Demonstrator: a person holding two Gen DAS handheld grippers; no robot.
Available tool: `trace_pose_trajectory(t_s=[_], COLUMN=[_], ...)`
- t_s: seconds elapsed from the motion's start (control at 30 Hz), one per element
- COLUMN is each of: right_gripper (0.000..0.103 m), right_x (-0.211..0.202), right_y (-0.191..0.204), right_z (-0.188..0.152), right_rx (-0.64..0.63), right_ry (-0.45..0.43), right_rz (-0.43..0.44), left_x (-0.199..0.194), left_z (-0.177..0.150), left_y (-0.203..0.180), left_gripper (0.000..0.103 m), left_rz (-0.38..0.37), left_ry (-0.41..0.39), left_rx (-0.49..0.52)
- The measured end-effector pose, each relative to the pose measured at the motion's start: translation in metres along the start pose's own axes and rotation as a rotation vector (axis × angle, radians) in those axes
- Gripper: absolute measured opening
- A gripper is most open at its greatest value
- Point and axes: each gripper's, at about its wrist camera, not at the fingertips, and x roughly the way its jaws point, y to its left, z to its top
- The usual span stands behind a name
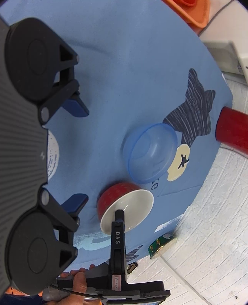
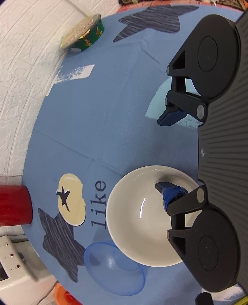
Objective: Organize plates and bowls
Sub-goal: 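Move the left gripper to the rim of the red bowl, then close the left gripper on the red bowl rim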
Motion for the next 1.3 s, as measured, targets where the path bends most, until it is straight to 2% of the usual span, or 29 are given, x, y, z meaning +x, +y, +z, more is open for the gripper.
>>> trace_pose_trajectory(t_s=[0.17, 0.3, 0.4, 0.5, 0.57, 0.7, 0.77, 0.8, 0.93, 1.03, 1.2, 1.3], right_gripper=[0.052, 0.052, 0.052, 0.052, 0.052, 0.052, 0.052, 0.052, 0.054, 0.056, 0.056, 0.052], right_x=[-0.003, -0.004, -0.003, -0.001, 0.004, 0.015, 0.018, 0.019, 0.020, 0.020, 0.017, 0.007], right_y=[-0.003, -0.009, -0.014, -0.023, -0.025, -0.023, -0.024, -0.023, -0.022, -0.024, -0.018, -0.011], right_z=[-0.002, -0.005, -0.008, -0.011, -0.011, -0.012, -0.014, -0.014, -0.017, -0.019, -0.011, -0.019], right_rx=[-0.046, -0.003, 0.068, 0.160, 0.184, 0.173, 0.170, 0.166, 0.124, 0.107, 0.084, 0.010], right_ry=[0.016, 0.009, -0.030, -0.072, -0.085, -0.088, -0.113, -0.122, -0.158, -0.174, -0.134, -0.210], right_rz=[-0.060, -0.049, 0.001, 0.079, 0.110, 0.144, 0.172, 0.180, 0.200, 0.210, 0.170, 0.162], left_x=[0.000, 0.001, 0.006, 0.017, 0.026, 0.042, 0.049, 0.053, 0.071, 0.074, 0.075, 0.076], left_z=[-0.001, 0.004, 0.013, 0.019, 0.023, 0.027, 0.027, 0.028, 0.030, 0.033, 0.035, 0.038], left_y=[-0.006, -0.015, -0.025, -0.032, -0.039, -0.051, -0.053, -0.054, -0.056, -0.056, -0.056, -0.053], left_gripper=[0.088, 0.088, 0.088, 0.088, 0.088, 0.087, 0.078, 0.076, 0.057, 0.057, 0.054, 0.051], left_rz=[-0.022, -0.042, -0.098, -0.109, -0.081, 0.025, 0.055, 0.054, 0.044, 0.047, 0.057, 0.038], left_ry=[0.001, -0.006, -0.010, -0.037, -0.058, -0.096, -0.096, -0.086, -0.038, -0.041, -0.046, -0.035], left_rx=[0.006, -0.032, -0.103, -0.236, -0.279, -0.293, -0.303, -0.302, -0.312, -0.309, -0.316, -0.327])
